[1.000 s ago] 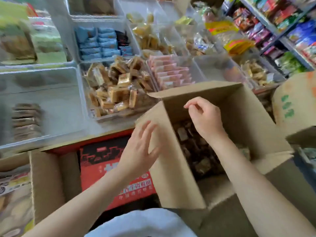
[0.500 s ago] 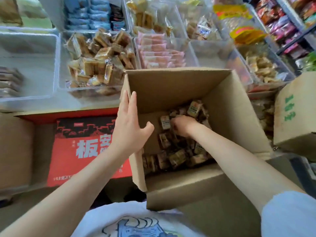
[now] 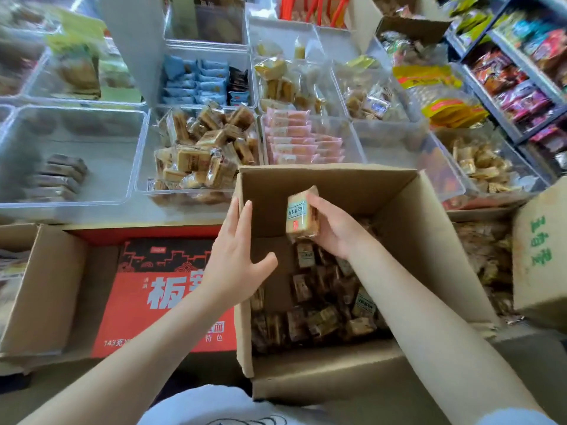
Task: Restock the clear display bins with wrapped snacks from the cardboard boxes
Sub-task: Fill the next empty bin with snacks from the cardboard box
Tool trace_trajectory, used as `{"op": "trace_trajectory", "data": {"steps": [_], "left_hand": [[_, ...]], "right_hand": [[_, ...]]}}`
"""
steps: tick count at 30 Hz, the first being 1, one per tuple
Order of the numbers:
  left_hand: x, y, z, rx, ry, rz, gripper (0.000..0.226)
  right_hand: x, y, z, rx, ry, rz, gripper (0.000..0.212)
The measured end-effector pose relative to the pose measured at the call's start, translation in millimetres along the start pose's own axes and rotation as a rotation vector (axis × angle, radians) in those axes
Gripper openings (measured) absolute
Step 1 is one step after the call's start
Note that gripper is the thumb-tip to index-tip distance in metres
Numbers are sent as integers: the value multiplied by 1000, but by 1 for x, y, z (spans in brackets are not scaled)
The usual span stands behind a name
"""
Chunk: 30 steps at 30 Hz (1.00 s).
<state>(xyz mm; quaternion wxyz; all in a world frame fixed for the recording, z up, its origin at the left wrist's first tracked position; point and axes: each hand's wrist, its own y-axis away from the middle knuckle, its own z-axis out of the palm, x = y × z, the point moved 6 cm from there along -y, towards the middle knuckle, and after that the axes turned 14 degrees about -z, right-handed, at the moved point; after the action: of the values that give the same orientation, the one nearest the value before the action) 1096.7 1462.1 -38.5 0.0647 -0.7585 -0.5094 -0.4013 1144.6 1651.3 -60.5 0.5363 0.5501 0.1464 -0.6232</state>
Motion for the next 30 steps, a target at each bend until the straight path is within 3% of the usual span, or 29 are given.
{"op": "trace_trajectory", "data": {"steps": [4,7,9,11,13,17,19,21,24,28,30], "left_hand": [[-4,-1,-5,-21,51,70,95],[3,-7,-34,146,89,247,92],[6,-13,-63,221,181,359,86],[2,-21,-98,179,337,411,83],[-12,-31,-132,27,572,310,80],[-77,-64,-179,-224,999,-141,69],[-112,-78,-200,-319,1136,-272,63],[-148,-92,-226,-273,1192,-287,60],[-203,-116,-269,-48,1170,-274,50],[-267,-154,-306,51,1012,-270,49],[-294,-174,-321,120,811,-265,53]], "right_hand": [[-28,19,43,-9,-187,-82,48],[-38,22,79,-25,-281,-144,46],[-39,19,109,-79,-259,-161,44],[-36,11,140,-130,-135,-170,41],[-32,2,173,-156,-43,-180,44],[-17,-27,244,-205,-2,-206,47],[-1,-47,281,-203,9,-190,50],[20,-71,316,-174,48,-181,47],[55,-103,363,-167,330,-177,37],[85,-140,419,-228,635,-197,26],[86,-166,436,-226,720,-252,24]]}}
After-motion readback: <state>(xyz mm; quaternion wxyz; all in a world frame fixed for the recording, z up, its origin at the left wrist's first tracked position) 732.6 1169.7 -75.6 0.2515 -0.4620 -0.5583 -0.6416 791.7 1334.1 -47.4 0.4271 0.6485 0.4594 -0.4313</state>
